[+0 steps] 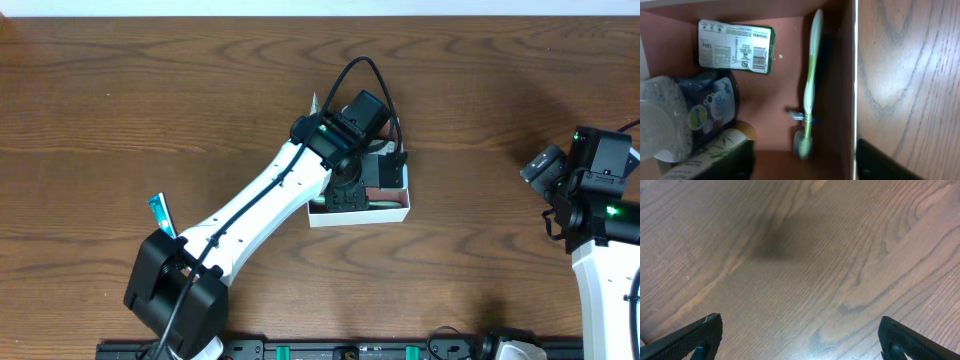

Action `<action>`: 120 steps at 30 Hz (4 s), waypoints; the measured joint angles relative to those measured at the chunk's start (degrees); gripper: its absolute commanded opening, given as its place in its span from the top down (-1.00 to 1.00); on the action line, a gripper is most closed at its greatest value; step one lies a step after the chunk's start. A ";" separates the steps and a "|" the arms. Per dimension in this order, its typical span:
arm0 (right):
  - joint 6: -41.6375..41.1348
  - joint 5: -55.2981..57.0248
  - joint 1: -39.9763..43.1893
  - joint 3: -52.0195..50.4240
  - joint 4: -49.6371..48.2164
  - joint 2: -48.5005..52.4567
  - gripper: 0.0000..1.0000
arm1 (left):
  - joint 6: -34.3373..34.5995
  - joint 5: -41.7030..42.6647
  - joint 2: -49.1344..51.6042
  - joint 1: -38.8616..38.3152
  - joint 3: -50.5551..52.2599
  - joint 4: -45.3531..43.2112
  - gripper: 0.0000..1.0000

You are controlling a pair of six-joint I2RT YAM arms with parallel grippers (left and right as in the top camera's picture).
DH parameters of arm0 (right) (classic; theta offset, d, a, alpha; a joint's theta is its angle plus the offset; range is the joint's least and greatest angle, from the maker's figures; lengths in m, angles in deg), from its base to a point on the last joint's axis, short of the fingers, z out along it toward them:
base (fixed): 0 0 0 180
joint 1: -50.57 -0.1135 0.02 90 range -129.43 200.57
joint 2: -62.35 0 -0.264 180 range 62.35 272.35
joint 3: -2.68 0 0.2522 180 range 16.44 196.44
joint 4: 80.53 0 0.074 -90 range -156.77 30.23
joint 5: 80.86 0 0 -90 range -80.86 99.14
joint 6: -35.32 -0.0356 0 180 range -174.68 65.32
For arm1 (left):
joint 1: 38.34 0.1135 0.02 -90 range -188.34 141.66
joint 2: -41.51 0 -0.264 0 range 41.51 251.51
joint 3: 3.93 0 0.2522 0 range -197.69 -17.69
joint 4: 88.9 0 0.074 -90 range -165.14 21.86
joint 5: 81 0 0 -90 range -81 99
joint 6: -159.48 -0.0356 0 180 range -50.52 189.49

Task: Pack container
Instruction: 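Lower the toothbrush into the box beside the razor and release, then move the left gripper to the Colgate toothpaste tube and grasp it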

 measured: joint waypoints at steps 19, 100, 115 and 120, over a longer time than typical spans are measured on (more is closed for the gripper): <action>0.00 0.00 0.00 0.00 -0.02 0.00 -0.98 | 21.90 0.17 -11.98 -1.11 0.07 -0.52 -0.96; 0.00 0.00 0.00 0.00 0.00 0.00 -0.99 | 79.73 -8.94 -15.17 57.68 47.21 -22.93 -0.68; 0.00 0.00 0.00 0.00 0.00 0.00 -0.99 | 79.60 -8.28 -12.48 57.70 44.81 -21.86 0.56; 0.00 0.02 0.00 0.00 0.00 0.00 -0.98 | 79.60 -6.56 -12.44 57.99 44.70 -22.03 0.56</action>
